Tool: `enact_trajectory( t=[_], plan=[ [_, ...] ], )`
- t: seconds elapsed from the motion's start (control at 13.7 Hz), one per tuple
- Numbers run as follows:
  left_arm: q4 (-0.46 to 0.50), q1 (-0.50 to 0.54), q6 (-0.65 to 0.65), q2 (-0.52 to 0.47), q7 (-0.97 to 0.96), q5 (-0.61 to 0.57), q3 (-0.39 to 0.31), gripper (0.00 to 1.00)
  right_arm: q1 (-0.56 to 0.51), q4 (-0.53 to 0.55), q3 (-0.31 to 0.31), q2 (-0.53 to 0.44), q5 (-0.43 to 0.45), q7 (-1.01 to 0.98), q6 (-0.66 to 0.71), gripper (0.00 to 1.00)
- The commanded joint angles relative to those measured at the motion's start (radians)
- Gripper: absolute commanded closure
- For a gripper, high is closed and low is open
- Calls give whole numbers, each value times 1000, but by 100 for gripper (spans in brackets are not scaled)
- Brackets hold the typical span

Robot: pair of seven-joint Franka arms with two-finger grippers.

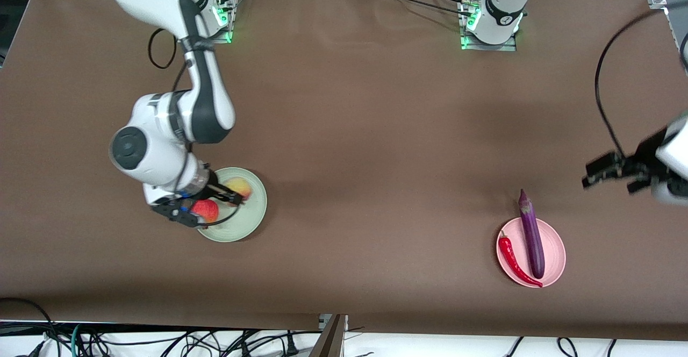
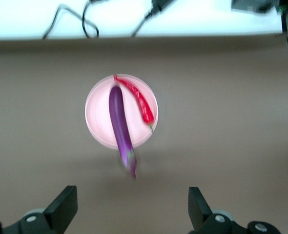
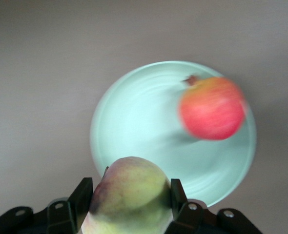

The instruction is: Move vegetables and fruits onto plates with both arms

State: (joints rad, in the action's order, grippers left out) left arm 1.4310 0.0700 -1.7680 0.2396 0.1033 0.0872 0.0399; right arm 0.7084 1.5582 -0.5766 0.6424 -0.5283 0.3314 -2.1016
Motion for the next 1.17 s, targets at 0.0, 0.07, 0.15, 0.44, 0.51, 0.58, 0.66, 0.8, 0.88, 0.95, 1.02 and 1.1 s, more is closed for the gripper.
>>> enact_trajectory(
  t=[0.0, 0.07, 0.15, 0.44, 0.51, 0.58, 0.66, 0.8, 0.88, 0.95, 1.02, 1.1],
  plan=[
    [82, -4, 100, -104, -26, -53, -6, 0, -1, 60, 6, 9, -64, -38, -78, 46],
    [80, -13, 137, -124, -71, -82, -6, 0, -22, 57, 9, 11, -87, -37, -80, 22],
    [80, -33, 177, -144, -129, -104, -6, 0, -36, 57, 9, 14, -122, -40, -78, 0],
    [80, -30, 254, -157, -171, -104, -15, 0, -55, 40, 6, -1, -159, -51, -66, 0],
    [69, -29, 258, -146, -171, -104, -15, 0, -56, 28, 6, -24, -150, -54, -49, 0],
    [66, -18, 259, -132, -171, -98, -15, 0, -56, 20, 3, -42, -135, -61, -19, 0],
    [66, -16, 259, -129, -171, -96, -15, 0, -55, 19, -12, -59, -112, -63, 7, 0],
    [65, -10, 259, -129, -169, -95, -15, 0, -49, 22, -20, -137, 1, -66, 73, 0],
    [63, -12, 259, -128, -171, -95, -15, 0, -49, 22, -23, -192, 86, -68, 142, 0],
    [59, -12, 259, -125, -171, -93, -15, 0, -50, 23, -37, -266, 168, -98, 225, 0],
    [59, -12, 259, -121, -171, -93, -15, 0, -49, 25, -49, -341, 212, -154, 294, 0],
    [59, -12, 259, -120, -171, -92, -14, 0, -50, 26, -67, -410, 234, -190, 358, 0]
  ],
)
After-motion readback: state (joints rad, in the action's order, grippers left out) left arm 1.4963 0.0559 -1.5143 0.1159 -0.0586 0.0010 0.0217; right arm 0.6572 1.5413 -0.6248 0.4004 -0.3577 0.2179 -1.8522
